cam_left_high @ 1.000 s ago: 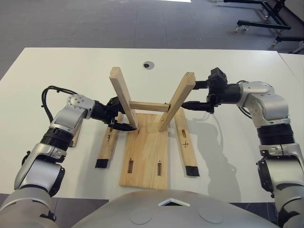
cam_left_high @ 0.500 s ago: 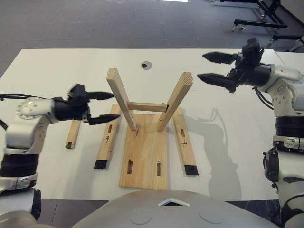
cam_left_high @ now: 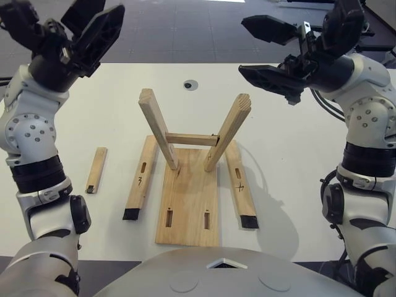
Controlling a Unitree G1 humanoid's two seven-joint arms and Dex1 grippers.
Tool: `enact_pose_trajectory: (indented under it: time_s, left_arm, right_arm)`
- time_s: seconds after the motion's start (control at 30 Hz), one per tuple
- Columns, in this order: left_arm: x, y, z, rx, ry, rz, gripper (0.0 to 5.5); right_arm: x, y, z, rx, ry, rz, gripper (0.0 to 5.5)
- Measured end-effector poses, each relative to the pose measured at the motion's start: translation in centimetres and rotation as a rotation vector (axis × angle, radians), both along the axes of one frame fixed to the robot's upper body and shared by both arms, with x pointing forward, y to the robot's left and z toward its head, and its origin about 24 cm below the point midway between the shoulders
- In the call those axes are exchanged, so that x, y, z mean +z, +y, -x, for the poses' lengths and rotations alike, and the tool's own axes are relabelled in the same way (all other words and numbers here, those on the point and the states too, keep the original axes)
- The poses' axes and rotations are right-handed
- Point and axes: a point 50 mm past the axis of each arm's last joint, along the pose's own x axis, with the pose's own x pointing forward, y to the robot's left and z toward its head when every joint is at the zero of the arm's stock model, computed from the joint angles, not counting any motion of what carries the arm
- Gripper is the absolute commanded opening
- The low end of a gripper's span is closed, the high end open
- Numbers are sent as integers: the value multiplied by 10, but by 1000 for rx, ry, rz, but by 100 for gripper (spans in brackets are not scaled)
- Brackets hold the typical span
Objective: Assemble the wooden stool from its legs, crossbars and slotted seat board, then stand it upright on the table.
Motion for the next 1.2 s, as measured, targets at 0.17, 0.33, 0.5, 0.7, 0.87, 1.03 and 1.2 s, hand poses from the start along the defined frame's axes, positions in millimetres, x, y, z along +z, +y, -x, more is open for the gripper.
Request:
enact_pose_trajectory:
  time_s: [0.17,0.33,0.5,0.7,0.87,1.03,1.2]
  left_arm:
    - [6,-6,2,-34,39,20,377]
    - [-48,-46,-2,-109,256,-90,377]
    - [-69,-58,-2,-61,187,-133,377]
    - [-70,-65,1,-109,149,-146,377]
    - [-62,-69,6,-131,132,-137,377]
    - [-48,-61,1,-82,121,-117,377]
    - [-20,-39,-1,37,22,-72,377]
  right_arm:
    - [6,6,4,20,-27,0,490]
    - [-46,41,6,99,54,186,490]
    - [-61,48,11,123,15,277,490]
    - [-110,41,10,130,254,320,490]
    - [-106,39,7,122,264,285,490]
    - [-84,29,4,103,229,215,490]
    - [-35,5,0,58,120,58,490]
